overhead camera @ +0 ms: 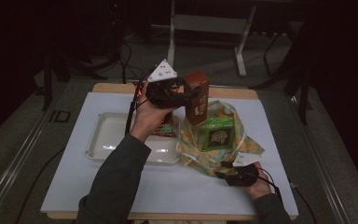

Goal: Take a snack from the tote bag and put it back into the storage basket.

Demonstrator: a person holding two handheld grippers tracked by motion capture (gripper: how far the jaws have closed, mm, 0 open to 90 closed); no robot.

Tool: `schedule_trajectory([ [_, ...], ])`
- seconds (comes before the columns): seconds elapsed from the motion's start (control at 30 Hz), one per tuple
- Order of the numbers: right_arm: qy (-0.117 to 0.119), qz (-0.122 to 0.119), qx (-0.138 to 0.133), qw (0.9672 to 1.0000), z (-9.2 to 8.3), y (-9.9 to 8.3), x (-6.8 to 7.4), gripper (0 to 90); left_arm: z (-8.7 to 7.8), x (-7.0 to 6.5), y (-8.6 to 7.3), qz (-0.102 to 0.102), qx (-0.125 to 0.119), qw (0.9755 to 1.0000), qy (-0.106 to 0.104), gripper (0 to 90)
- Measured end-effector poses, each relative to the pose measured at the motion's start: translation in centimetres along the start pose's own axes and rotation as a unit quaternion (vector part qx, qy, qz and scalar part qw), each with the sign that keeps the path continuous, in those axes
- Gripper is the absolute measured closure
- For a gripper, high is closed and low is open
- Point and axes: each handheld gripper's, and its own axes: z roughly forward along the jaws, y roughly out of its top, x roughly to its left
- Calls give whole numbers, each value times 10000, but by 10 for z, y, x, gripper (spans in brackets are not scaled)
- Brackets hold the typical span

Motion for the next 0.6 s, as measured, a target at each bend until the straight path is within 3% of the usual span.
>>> schedule_trajectory([
  [0.6, -9, -8, -2, 10000, 0, 0, 0, 494, -23, 4, -19, 52, 224, 9997, 27, 427],
])
